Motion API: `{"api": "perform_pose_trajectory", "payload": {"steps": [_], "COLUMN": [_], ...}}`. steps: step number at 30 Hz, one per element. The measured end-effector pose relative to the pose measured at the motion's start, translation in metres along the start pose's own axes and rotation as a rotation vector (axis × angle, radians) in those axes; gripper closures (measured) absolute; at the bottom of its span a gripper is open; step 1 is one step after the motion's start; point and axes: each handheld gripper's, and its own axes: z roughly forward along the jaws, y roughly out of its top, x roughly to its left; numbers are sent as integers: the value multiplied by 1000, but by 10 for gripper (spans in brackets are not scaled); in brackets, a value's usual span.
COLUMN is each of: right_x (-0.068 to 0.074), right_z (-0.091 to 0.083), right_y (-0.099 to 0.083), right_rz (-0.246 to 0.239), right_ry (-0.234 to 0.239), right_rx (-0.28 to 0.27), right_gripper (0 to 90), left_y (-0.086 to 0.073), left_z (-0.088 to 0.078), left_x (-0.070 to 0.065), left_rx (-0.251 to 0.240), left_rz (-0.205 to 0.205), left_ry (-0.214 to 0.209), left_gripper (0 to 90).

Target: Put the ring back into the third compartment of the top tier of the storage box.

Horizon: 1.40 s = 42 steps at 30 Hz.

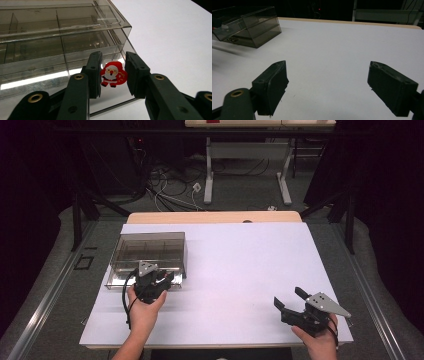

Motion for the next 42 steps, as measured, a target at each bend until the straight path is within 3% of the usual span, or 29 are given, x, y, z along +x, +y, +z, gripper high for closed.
{"api": "perform_pose_trajectory", "payload": {"steps": [7, 25, 34, 42], "right_x": [0, 0, -1, -1], "right_z": [0, 0, 1, 0], "right_y": [0, 0, -1, 0], "right_rz": [2, 4, 0, -1], "right_ry": [-3, 1, 2, 2], "right_rx": [7, 6, 2, 4], "right_gripper": [157, 157, 157, 157], "left_y": [0, 0, 1, 2], "left_z": [0, -2, -4, -5], "left_x": [0, -3, -2, -5], "left_rx": [-1, -36, -49, -57], "left_rz": [2, 21, 7, 24], "left_ry": [1, 15, -8, -26], "left_gripper": [651, 400, 304, 191]}}
